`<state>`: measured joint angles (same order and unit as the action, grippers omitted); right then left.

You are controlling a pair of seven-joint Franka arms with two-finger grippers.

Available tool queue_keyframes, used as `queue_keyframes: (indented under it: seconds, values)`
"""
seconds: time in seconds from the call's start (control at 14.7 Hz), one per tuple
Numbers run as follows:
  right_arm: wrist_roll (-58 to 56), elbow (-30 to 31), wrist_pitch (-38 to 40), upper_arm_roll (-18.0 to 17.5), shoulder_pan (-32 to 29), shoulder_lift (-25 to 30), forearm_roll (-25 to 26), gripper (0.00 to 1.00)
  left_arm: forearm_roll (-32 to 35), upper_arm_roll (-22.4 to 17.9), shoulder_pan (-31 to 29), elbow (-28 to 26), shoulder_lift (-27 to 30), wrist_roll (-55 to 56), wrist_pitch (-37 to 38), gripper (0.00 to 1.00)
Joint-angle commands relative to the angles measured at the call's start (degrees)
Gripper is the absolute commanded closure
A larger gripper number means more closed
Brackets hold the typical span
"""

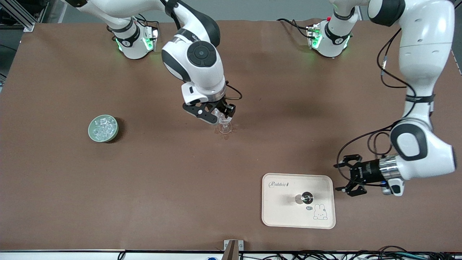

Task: Pour wine and add ice with both arms
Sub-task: 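Open the left gripper and raise it while the right gripper withdraws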

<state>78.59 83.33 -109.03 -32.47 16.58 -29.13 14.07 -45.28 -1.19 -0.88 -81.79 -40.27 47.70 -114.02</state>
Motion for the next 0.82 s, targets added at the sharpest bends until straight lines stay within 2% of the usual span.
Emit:
queue_keyframes:
  seconds: [0.0,0.07,0.2,0.41,0.55,0.68,0.75]
  values:
    - [-5.70,-1.77,4.86,-0.76,-3.29,4.59,1.31,0.00,4.57,-1.44,0.09,-1.70,5.46,-6.11,3.45,0.00]
    - [-7.91,-1.68,5.84,-0.15,-4.35,6.43,1.40,0.00,9.55,-1.79,0.61,-1.62,6.95,-6.73,3.80,0.00]
    - [-13.18,-1.77,9.08,3.79,-5.59,10.82,1.66,0.00,22.38,-0.31,1.32,-1.44,9.50,-7.79,3.89,0.00]
    - [-25.29,-1.77,13.74,12.57,-5.50,17.42,1.23,0.00,29.17,1.89,1.85,0.05,12.06,-9.11,3.98,0.00]
    - [-33.21,-1.59,16.56,18.38,-5.59,20.68,0.44,0.00,34.53,4.25,2.72,3.12,12.06,-8.59,4.42,0.00]
    - [-40.85,-1.33,18.23,23.65,-5.85,23.40,-2.28,0.00,31.32,5.76,1.68,3.48,14.33,-8.58,10.80,0.00]
    - [-44.46,-1.24,18.93,25.94,-6.29,24.46,-3.25,0.00,32.53,5.33,2.54,3.57,14.87,-8.93,11.10,0.00]
